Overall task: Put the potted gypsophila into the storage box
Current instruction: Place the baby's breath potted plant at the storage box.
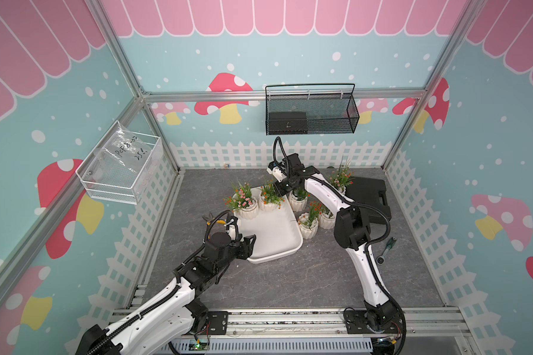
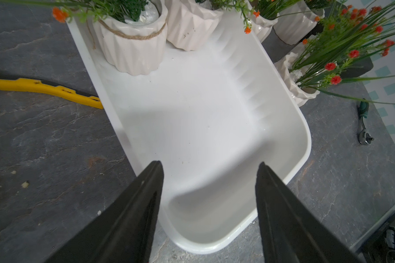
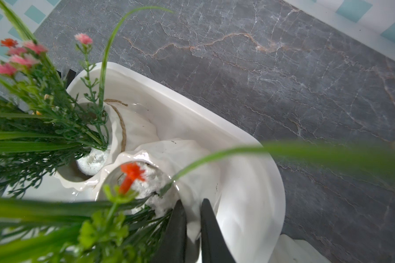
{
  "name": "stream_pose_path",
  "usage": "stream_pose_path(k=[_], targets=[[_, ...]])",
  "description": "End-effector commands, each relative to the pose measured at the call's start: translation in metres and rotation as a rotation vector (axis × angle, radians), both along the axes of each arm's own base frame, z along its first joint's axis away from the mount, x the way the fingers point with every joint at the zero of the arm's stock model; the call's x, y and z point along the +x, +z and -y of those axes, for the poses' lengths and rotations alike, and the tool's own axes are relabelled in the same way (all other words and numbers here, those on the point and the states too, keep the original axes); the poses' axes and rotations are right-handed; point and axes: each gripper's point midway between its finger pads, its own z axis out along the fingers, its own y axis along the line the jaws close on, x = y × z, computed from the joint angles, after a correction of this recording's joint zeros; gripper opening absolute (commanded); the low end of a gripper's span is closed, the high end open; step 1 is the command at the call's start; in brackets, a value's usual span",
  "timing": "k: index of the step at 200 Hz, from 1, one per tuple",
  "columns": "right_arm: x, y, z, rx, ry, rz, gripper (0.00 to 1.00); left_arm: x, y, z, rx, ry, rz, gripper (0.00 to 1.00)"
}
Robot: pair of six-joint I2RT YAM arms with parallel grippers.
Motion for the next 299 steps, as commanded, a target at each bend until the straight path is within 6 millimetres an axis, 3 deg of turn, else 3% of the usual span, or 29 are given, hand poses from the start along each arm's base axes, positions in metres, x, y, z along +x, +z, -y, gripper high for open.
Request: stream_pose_path(k=[1,57,120,166,213,260,267,299], targets=[[0.004,0.015,-0.017,0.049,0.074,0.070,0.02,0.004,0.005,-0.005,0.027,0.020,0.016,0.65],[0.006,0.003,-0.021,0.059,0.080,0.054,0.04,0.006,0.002,-0.008,0.052,0.031,0.012,0.65],[0.007,0.004,-0.018,0.053,0.066,0.054,0.24,0.004,0.003,-0.007,0.044,0.028,0.012,0.65],[0.005,0.054,-0.013,0.083,0.025,0.108,0.42,0.001,0.011,-0.011,0.030,0.035,0.033,0.65],[-0.010,0.104,0.004,0.116,-0.062,0.131,0.46,-0.007,0.023,-0.012,-0.023,0.033,0.052,0.65],[-0.051,0.139,0.033,0.192,-0.124,0.200,0.47,-0.017,0.036,-0.018,-0.068,0.043,0.106,0.66],[-0.063,0.157,0.041,0.220,-0.135,0.234,0.48,-0.017,0.038,-0.018,-0.071,0.045,0.111,0.66],[-0.106,0.173,0.070,0.273,-0.173,0.283,0.49,-0.021,0.042,-0.011,-0.078,0.011,0.118,0.66]])
